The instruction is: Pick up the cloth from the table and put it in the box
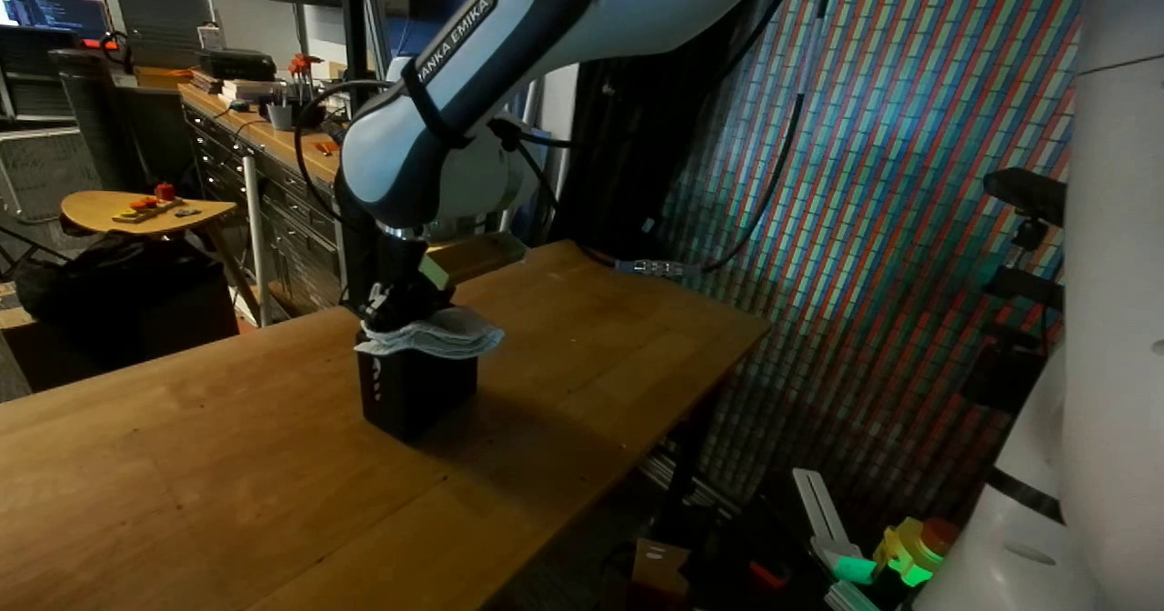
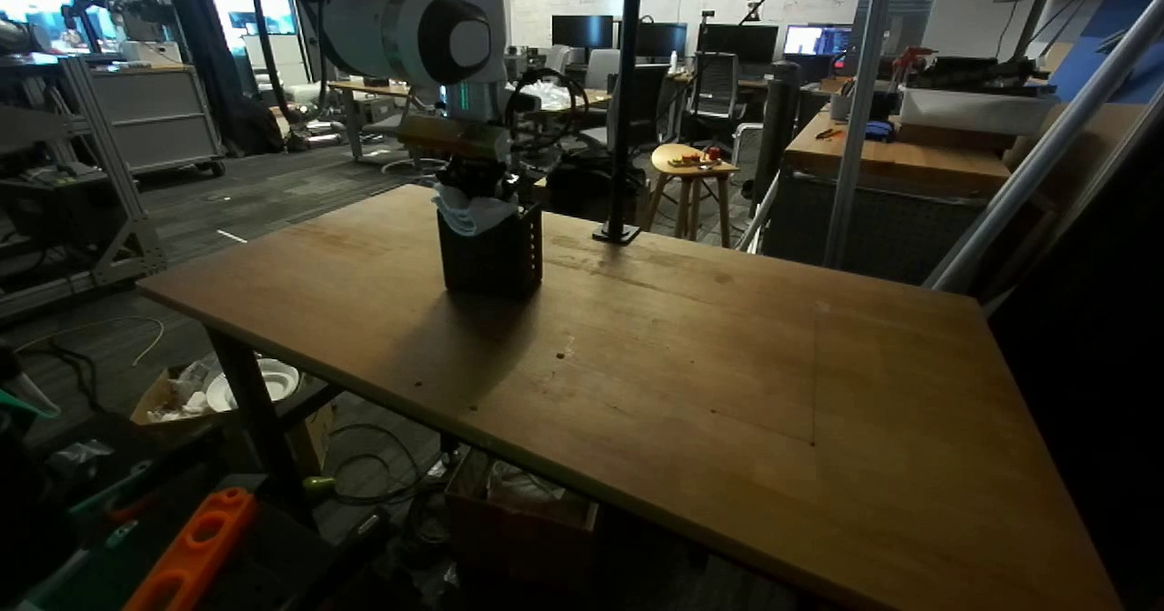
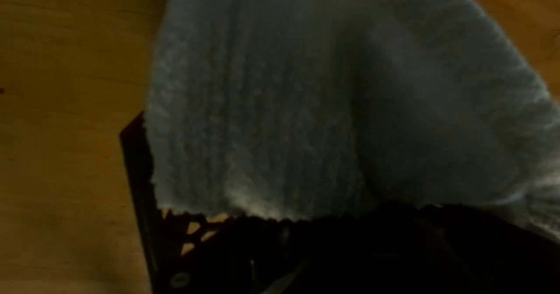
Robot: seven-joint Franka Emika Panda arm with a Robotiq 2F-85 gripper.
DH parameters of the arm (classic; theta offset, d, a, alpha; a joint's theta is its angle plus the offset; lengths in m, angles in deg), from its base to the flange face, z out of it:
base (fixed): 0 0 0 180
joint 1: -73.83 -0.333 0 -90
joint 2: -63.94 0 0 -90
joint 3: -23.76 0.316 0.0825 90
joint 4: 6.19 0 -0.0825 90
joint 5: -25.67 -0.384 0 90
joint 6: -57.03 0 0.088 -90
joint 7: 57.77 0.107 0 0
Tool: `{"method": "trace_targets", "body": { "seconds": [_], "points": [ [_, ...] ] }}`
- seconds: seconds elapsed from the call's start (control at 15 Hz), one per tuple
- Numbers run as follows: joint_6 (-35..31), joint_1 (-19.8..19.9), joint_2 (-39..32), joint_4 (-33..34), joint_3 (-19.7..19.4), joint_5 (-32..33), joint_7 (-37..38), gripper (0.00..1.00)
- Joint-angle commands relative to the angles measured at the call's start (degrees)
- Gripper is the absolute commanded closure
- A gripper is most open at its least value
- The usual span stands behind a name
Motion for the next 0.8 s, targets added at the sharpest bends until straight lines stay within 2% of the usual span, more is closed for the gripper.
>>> {"method": "trace_targets", "body": {
  "seconds": [0.0,0.2,0.53,0.6,0.67,0.73],
  "points": [
    [-1.4,1.0,-2.9,-0.2,2.7,-5.1,-3.5,0.97],
    [-0.9,0.7,-2.4,-0.4,2.9,-6.0,-3.4,0.97],
    [0.6,-0.7,0.8,-0.8,1.5,-2.9,-0.1,0.96],
    [1.0,-1.2,1.5,-0.7,1.1,-1.8,0.6,0.86],
    [1.5,-1.8,2.5,-0.7,0.5,-0.3,1.7,0.64],
    [1.9,-2.3,3.4,-0.5,0.0,1.2,2.9,0.61]
  ]
}}
